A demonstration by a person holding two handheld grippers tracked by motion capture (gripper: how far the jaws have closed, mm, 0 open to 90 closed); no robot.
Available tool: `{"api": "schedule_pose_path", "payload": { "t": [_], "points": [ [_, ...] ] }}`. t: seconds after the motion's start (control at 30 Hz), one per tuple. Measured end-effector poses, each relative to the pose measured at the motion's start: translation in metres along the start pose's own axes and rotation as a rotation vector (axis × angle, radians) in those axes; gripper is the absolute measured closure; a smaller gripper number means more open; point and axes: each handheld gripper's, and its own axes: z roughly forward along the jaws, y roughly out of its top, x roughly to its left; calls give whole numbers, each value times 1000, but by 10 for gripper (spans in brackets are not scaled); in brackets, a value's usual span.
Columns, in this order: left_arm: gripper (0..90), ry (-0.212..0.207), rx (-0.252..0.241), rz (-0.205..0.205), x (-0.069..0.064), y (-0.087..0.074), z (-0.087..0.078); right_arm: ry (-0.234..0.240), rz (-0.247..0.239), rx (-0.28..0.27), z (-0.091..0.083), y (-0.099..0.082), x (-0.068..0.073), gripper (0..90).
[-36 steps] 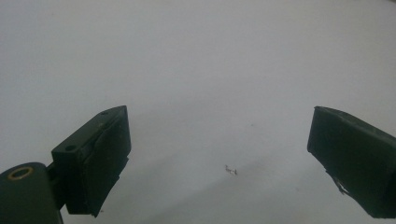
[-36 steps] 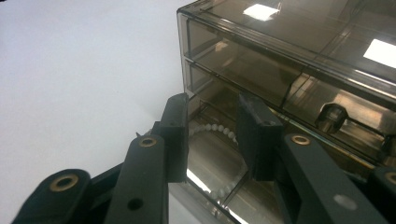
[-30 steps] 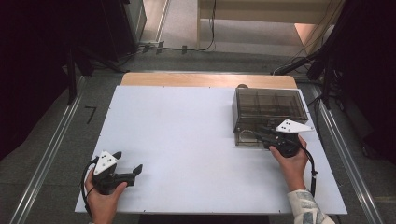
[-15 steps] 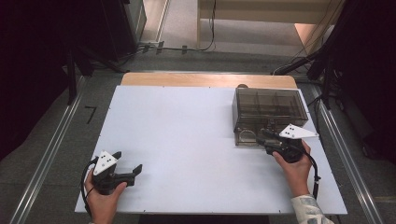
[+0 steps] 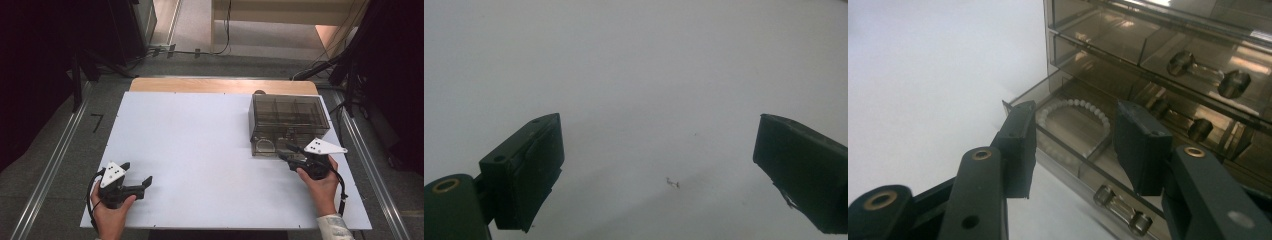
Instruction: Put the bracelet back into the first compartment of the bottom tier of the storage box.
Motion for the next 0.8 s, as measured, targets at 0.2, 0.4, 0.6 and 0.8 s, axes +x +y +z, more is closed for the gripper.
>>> {"api": "schedule_pose_path", "payload": {
  "t": [0.2,0.4,0.6,0.8],
  "points": [
    [69,1,-1,1,0,0,0,-6,3,1,-5,-5,-1,484],
    [68,3,0,0,0,0,0,-24,9,10,-11,-12,-4,462],
    [69,3,0,-1,0,0,0,-30,13,14,-17,-17,-7,457],
    [68,2,1,-3,-1,0,1,-36,3,16,-23,-21,-6,442]
  ]
}}
